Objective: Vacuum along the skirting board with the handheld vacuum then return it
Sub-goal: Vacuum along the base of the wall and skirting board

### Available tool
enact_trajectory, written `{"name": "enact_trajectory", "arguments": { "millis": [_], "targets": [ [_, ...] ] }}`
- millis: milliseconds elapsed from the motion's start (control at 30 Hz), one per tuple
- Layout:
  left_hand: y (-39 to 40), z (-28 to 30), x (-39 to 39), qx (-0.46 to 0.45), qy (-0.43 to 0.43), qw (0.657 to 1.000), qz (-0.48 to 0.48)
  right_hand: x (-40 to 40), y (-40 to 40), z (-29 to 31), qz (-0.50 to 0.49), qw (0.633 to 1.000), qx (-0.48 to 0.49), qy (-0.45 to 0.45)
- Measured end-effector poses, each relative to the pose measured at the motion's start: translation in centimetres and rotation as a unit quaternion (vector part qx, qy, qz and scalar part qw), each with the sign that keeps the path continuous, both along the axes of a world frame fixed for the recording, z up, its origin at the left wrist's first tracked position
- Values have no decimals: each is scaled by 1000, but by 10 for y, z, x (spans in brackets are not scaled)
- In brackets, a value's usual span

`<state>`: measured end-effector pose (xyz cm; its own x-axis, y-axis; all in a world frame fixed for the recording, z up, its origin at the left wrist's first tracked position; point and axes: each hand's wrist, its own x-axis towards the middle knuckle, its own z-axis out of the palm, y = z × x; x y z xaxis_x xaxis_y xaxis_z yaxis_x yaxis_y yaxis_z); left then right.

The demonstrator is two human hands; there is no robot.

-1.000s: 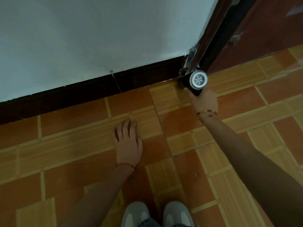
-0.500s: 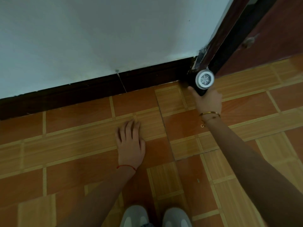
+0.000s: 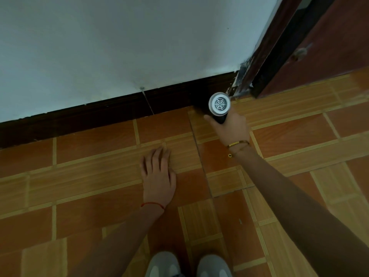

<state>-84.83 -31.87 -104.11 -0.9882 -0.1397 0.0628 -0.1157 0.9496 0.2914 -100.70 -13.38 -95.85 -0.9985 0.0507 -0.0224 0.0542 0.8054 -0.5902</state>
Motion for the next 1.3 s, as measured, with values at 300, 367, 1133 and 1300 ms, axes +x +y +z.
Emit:
{"name": "enact_trajectory", "arguments": {
  "millis": [300,367,1133,1300],
  "targets": [
    [-1,-2,0,8,-7,1000,0,-6,34,4,-164,986,14,-6],
    [-1,-3,0,7,-9,1000,-1,-2,21,7,-138,990,14,-10],
    [-74,8,42,3,-28,994,103,43,-81,1,-7,995,-95,-1],
    [-87,12,51,13,-31,989,145,55,-117,1,73,992,-101,-20]
  ]
}}
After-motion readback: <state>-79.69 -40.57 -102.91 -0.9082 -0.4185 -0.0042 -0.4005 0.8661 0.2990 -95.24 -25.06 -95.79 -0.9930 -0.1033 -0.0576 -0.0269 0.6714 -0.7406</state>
